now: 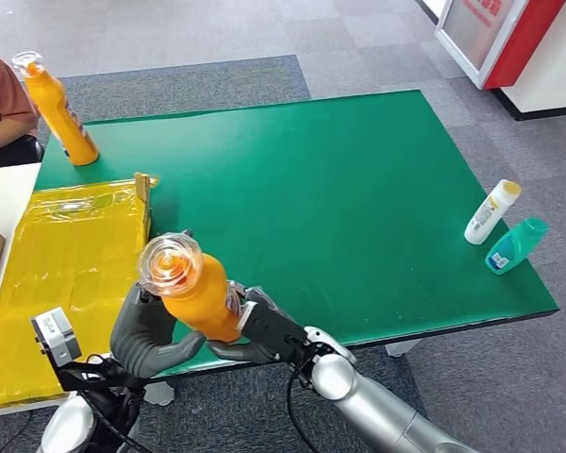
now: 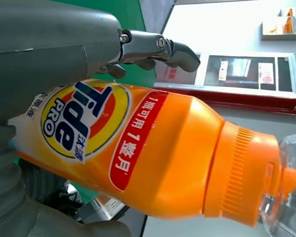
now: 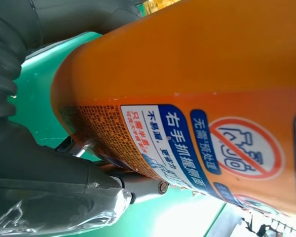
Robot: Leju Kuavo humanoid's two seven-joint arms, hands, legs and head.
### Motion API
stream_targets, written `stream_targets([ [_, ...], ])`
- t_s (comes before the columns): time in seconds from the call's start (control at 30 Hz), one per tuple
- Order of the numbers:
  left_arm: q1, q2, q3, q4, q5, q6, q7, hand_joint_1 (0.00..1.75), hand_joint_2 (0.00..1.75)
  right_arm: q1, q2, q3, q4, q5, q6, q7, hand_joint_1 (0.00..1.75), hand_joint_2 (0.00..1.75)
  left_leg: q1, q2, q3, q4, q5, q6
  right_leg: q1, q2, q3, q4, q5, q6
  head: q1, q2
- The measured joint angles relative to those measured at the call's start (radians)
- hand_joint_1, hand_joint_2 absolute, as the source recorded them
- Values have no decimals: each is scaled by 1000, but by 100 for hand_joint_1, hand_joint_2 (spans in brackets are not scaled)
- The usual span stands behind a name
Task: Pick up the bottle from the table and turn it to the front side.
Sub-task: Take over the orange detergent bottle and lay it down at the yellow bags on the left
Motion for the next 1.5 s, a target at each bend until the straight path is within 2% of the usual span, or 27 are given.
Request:
stream_targets([
  [0.2,-2,0,-2,0,-12,11,0,0,175,0,1,2,18,10,-12,6,175,175,0,0,0,0,0,0,0,0,0,0,0,0,0,0],
  [0.33,-3,0,-4,0,-16,18,4,173,175,0,1,3,25,27,-25,9,175,175,0,0,0,0,0,0,0,0,0,0,0,0,0,0],
  [0.73,-10,10,-5,0,-32,22,6,175,175,7,4,11,20,70,-35,12,175,175,0,0,0,0,0,0,0,0,0,0,0,0,0,0],
  [0.77,-10,11,-5,0,-32,22,6,175,175,8,4,12,17,71,-35,12,141,175,0,0,0,0,0,0,0,0,0,0,0,0,0,0],
  [0.87,-10,13,-5,-1,-31,22,6,175,175,11,4,15,11,73,-36,12,10,175,0,0,0,0,0,0,0,0,0,0,0,0,0,0],
  [0.9,-10,14,-5,-1,-31,22,6,175,175,12,4,16,10,74,-36,13,0,175,0,0,0,0,0,0,0,0,0,0,0,0,0,0],
  [1.2,-6,20,-5,-1,-47,34,8,175,175,17,3,19,3,72,-39,15,0,175,0,0,0,0,0,0,0,0,0,0,0,0,0,0],
  [1.5,-8,57,44,1,-200,114,42,175,175,26,0,-4,-23,70,-58,17,0,175,0,0,0,0,0,0,0,0,0,0,0,0,0,0],
])
